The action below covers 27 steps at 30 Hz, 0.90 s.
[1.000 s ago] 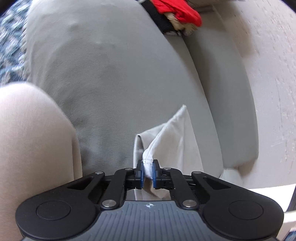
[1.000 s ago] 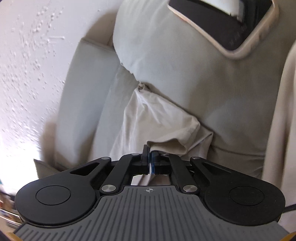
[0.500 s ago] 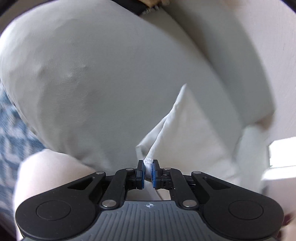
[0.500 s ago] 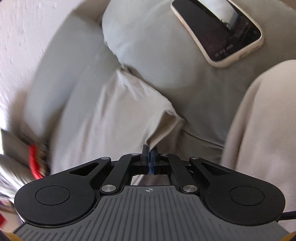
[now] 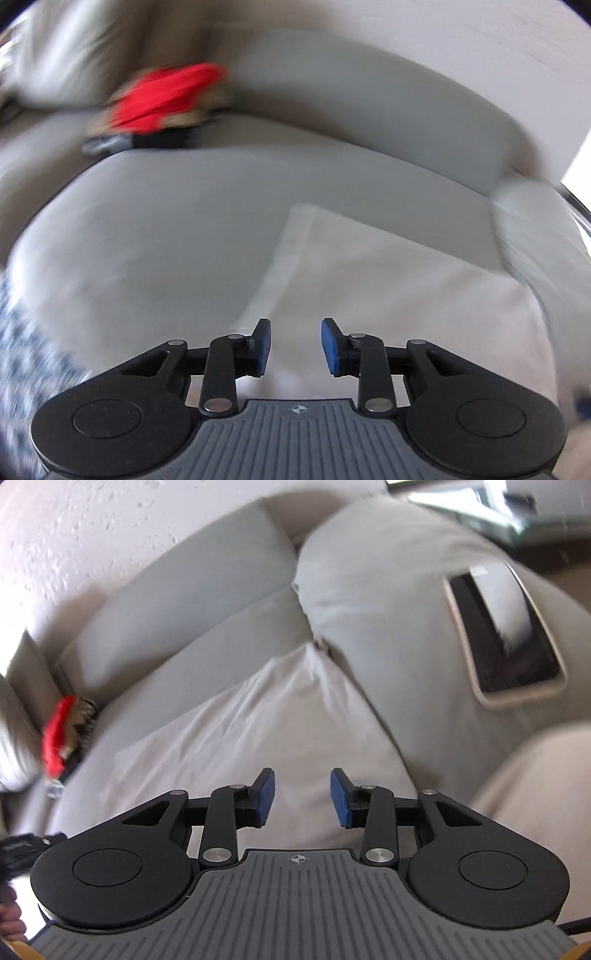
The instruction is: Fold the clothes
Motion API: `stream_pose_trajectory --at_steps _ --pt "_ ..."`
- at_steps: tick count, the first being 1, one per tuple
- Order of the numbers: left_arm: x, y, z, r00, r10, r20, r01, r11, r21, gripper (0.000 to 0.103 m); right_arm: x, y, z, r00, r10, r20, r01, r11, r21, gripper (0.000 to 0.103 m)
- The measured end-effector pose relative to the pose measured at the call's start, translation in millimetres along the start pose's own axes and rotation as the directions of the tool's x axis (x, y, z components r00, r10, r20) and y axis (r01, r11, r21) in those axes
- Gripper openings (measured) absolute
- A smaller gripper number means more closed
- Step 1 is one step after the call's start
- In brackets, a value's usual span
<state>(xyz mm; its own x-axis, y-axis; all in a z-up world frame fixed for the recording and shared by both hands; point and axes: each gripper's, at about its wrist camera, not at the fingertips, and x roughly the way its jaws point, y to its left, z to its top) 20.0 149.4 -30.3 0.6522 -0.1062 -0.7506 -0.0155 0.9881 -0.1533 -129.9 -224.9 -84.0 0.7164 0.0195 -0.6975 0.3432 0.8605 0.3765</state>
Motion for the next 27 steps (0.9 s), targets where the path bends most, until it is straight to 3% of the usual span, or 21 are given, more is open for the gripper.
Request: stream_pose_trajectory --at_steps 3,6,9,11,14,17,19,24,27 --pt "20 -48 -16 0.999 -0.037 -0.016 0.039 0.989 0.144 0.028 31 10 -1 0.997 -0.06 0.053 0.064 0.995 -0.079 0.039" --pt "37 -87 -36 0.997 -0.069 -0.02 0.072 0.966 0.249 0.029 56 18 -13 0.977 -0.209 0.038 0.213 0.949 -0.232 0.029" --pt "36 -99 -51 0.996 -0.042 -0.083 0.066 0.95 0.305 0.029 48 2 -26 0.94 -0.341 0.003 0.332 0.913 -0.236 0.027" --pt "33 -100 -54 0.99 -0.02 -0.139 0.064 0.947 0.316 0.029 34 -12 -19 0.937 -0.344 -0.067 0.329 0.93 -0.165 0.029" --pt "24 -97 -44 0.987 -0.027 -0.161 0.075 0.951 0.301 0.028 14 -23 -3 0.965 -0.256 -0.061 0.251 0.965 -0.077 0.029" --pt "21 -105 -40 0.993 -0.038 -0.108 0.07 0.948 0.31 0.029 6 -24 23 0.989 -0.144 0.021 0.145 0.988 -0.056 0.047" --pt "27 -115 -36 0.996 -0.036 -0.087 0.063 0.941 0.331 0.029 14 -26 44 0.997 -0.072 0.02 0.073 0.997 -0.037 0.048" --pt "46 -146 -30 0.984 -0.109 -0.141 0.15 0.933 0.327 0.029 55 -33 92 0.997 0.073 0.012 -0.073 0.997 0.003 0.05" --pt "55 -151 -37 0.982 -0.099 -0.162 0.148 0.934 0.325 0.029 87 -49 113 0.985 0.168 -0.044 -0.163 0.982 0.092 0.05"
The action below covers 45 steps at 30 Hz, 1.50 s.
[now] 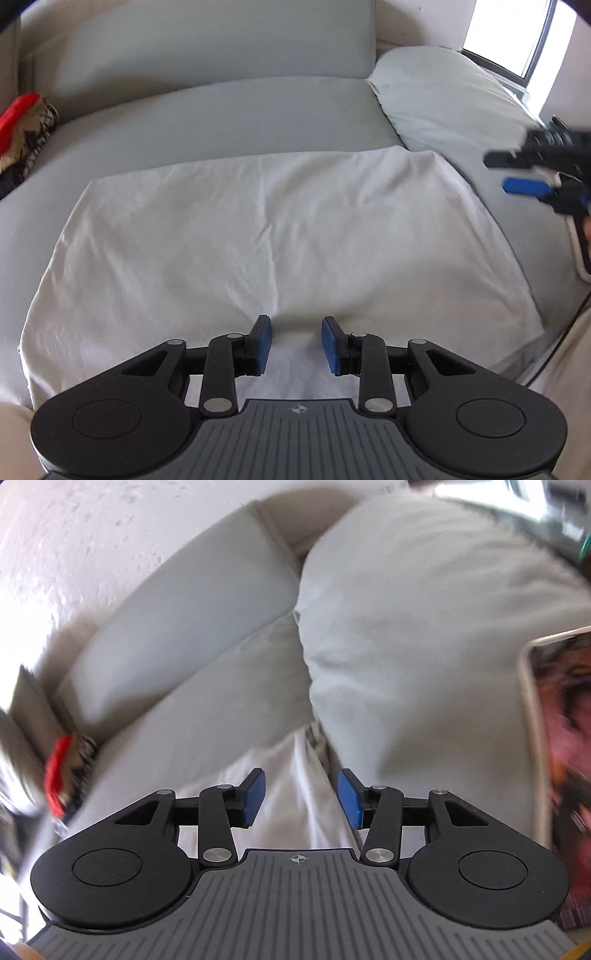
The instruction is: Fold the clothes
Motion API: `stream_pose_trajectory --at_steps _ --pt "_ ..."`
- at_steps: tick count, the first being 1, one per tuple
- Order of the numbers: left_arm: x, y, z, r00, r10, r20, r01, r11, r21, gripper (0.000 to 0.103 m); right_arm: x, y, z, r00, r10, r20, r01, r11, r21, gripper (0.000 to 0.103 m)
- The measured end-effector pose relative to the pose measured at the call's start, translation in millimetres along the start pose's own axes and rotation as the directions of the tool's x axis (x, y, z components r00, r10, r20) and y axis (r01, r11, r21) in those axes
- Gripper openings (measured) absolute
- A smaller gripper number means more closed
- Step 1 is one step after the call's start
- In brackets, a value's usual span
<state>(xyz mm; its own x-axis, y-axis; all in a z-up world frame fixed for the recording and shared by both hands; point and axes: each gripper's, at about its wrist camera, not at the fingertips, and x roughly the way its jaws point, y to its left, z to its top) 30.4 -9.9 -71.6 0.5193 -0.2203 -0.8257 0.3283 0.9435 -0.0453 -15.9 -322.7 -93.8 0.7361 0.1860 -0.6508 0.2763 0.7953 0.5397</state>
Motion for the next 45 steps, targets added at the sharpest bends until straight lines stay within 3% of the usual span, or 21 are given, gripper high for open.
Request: stream_pose_trajectory --at_steps 3,5,13,16,20,23,25,32,39,45 --pt "0 6 4 1.0 -0.02 -0.017 0.02 0.999 -0.03 0.029 28 -18 23 0.994 0.094 -0.057 -0.088 0.992 0.089 0.051" --pt "-1 10 6 0.999 -0.034 -0.026 0.032 0.998 -0.05 0.03 45 -25 27 0.988 0.11 -0.106 -0.098 0.989 0.114 0.049" --pt "-1 -1 7 0.999 0.014 -0.032 -0.015 1.0 -0.012 0.03 62 -23 22 0.972 0.097 -0.216 -0.09 0.995 0.042 0.045" --pt "-1 2 7 0.999 0.007 -0.035 -0.008 1.0 -0.03 0.03 63 -26 20 0.952 0.165 -0.257 -0.159 0.986 0.046 0.046" --pt "-1 3 7 0.999 0.007 -0.031 -0.008 0.999 -0.034 0.03 61 -30 21 0.921 0.326 -0.215 -0.306 0.944 0.121 0.048" --pt "0 2 7 0.999 0.011 -0.03 -0.012 0.999 -0.034 0.03 71 -33 22 0.901 0.38 -0.21 -0.345 0.92 0.185 0.051" --pt "0 2 8 0.999 0.011 -0.03 -0.012 0.999 -0.035 0.03 80 -35 22 0.9 0.384 -0.207 -0.34 0.915 0.219 0.051" --pt "1 3 9 0.999 0.01 -0.034 -0.012 0.999 -0.037 0.031 79 -24 19 0.951 0.217 -0.218 -0.195 0.974 0.118 0.043" --pt "2 5 9 0.999 0.008 -0.031 -0.009 0.999 -0.034 0.031 101 -33 25 0.954 0.275 -0.117 -0.248 0.946 0.207 0.045" --pt "2 7 8 0.999 0.003 -0.033 -0.004 0.999 -0.035 0.031 133 -22 22 0.958 0.261 -0.114 -0.231 0.947 0.223 0.045"
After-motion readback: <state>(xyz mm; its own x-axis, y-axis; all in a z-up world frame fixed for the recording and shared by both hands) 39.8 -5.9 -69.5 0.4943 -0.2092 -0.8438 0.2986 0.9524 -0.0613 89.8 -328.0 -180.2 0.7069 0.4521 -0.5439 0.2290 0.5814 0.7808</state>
